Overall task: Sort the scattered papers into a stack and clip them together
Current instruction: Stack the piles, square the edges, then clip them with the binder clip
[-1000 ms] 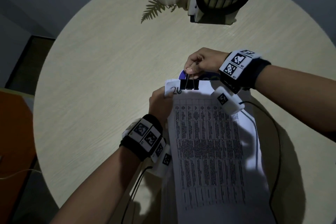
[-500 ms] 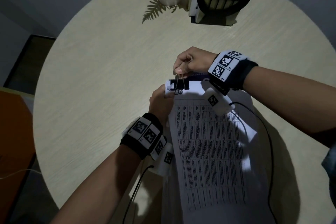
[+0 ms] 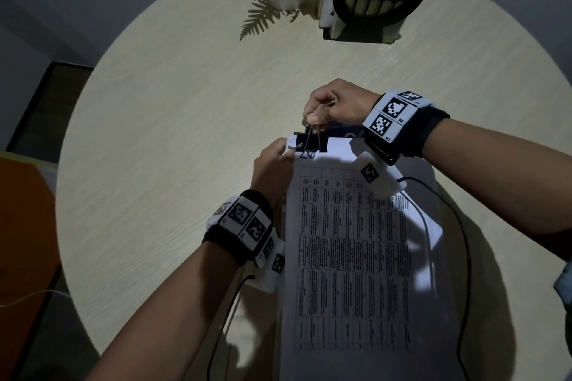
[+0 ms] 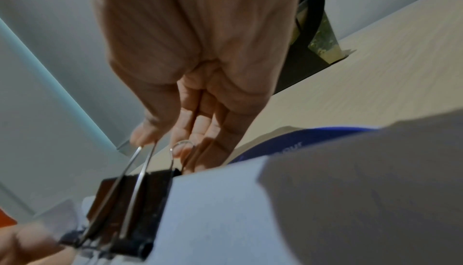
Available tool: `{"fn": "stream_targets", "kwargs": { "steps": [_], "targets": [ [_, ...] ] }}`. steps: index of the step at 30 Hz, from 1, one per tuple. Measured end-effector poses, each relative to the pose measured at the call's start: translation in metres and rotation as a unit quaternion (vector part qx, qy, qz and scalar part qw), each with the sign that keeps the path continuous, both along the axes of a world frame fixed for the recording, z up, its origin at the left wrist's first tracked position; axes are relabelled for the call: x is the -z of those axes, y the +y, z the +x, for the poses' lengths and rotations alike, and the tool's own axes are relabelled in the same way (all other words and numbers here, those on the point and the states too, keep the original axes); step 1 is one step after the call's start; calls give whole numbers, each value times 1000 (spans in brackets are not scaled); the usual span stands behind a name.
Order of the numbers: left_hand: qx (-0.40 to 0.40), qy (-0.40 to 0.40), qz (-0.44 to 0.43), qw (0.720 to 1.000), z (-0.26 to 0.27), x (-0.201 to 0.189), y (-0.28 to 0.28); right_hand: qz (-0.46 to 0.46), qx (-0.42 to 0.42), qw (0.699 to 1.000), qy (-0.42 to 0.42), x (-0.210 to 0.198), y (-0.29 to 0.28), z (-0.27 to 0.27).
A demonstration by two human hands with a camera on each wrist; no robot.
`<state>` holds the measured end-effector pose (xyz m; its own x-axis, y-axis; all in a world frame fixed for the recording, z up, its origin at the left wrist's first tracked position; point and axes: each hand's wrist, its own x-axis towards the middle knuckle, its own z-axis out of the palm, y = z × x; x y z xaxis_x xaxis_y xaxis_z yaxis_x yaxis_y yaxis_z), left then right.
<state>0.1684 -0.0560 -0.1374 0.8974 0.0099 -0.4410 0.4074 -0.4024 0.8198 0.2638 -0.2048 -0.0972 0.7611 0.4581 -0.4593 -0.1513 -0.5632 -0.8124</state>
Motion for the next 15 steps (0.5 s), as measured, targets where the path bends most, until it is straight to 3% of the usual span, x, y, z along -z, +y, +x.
{"fn": "stream_targets", "kwargs": {
  "steps": [3, 10, 15],
  "targets": [
    [2, -23, 20, 1000, 0, -1, -5, -6, 7, 1000, 1, 2, -11, 0],
    [-6, 37, -81, 996, 2, -5, -9, -26, 23, 999, -8, 10, -17, -2],
    [-49, 39, -73, 995, 4, -1, -11, -42, -4, 999, 21, 11, -10, -2]
  ]
}}
